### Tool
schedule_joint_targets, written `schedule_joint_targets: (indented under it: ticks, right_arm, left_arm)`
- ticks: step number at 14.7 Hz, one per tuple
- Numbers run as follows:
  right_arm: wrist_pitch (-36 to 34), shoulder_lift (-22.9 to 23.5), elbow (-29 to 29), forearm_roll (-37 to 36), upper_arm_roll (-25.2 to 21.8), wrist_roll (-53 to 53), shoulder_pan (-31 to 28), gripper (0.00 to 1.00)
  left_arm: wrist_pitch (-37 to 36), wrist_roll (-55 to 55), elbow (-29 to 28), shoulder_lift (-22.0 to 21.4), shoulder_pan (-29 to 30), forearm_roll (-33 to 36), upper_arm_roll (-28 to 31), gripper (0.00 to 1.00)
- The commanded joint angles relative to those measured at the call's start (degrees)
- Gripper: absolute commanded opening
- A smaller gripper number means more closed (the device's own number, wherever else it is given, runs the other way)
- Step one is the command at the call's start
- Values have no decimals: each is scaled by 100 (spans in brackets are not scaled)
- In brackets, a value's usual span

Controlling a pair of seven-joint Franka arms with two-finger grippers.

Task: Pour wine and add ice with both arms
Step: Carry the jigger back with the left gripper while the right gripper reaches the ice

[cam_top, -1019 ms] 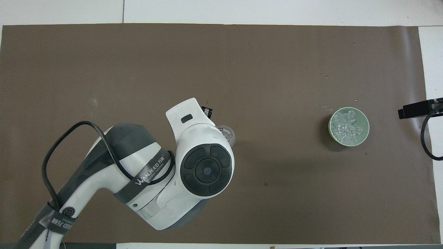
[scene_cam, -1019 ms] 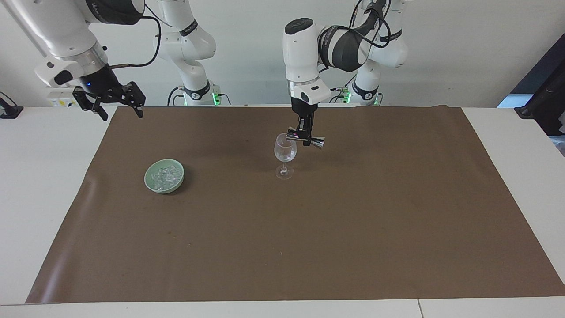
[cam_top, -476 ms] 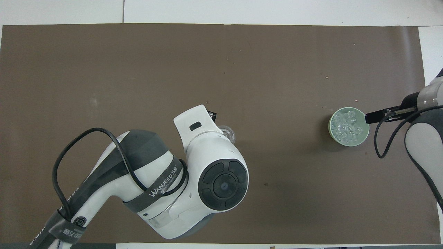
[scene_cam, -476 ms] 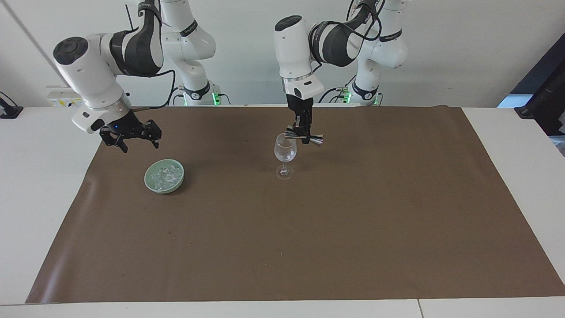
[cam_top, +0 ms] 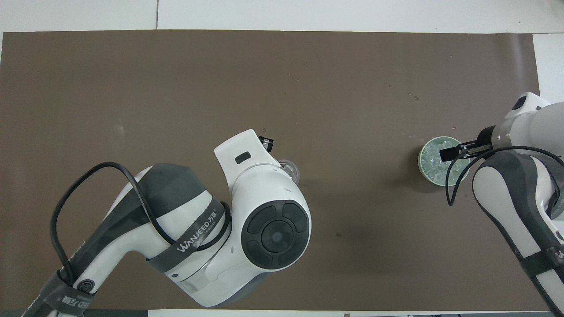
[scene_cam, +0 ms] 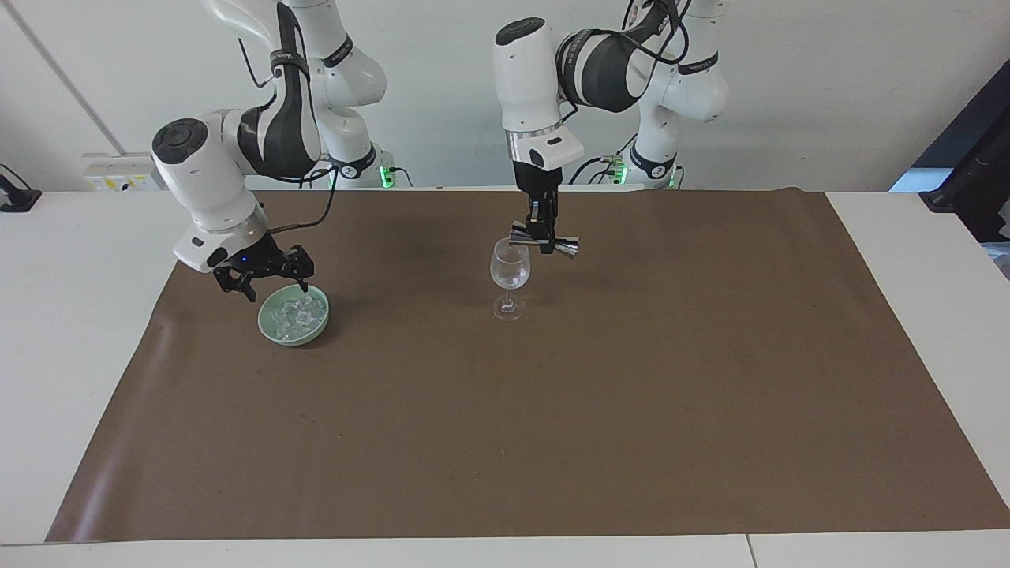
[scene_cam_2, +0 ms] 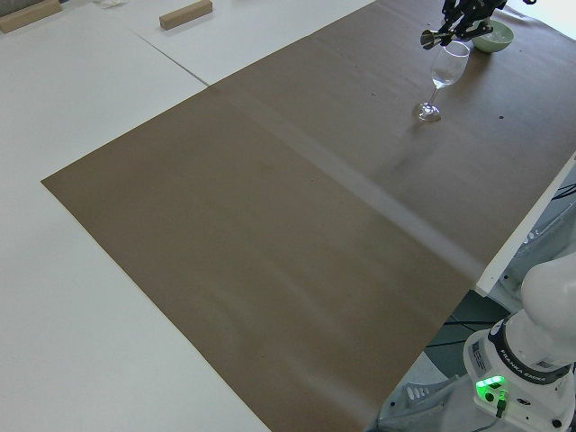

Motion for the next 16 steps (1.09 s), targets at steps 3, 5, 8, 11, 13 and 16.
schedule_joint_targets:
  ticks: [3,5,8,11,13,16]
  right_arm:
    - [662,94,-315,121,26,-770,128,100]
    - [663,95,-315,121,26,-1648,119,100]
    - [602,42,-456,139,26,-2794,-65,100]
    - [645,-19,-622,139,26,-2822,-22,94]
    - [681,-37,-675,139,26,-2936,48,93]
    - [690,-46,-710,139,26,-3015,172,78]
  left_arm:
    - [247,1356,25,-214,847,-1975,60,0]
    - [239,2086,42,-222,1443,-2941,68,0]
    - [2,3737,-167,-388,2454,-4744,68,0]
    - [36,4654,-800,-635,3088,-5625,68,0]
    - [-452,5793,-1002,-496,3746,-6494,68,0]
    - [-1095,6984,-1012,56,4599,-7400,68,0]
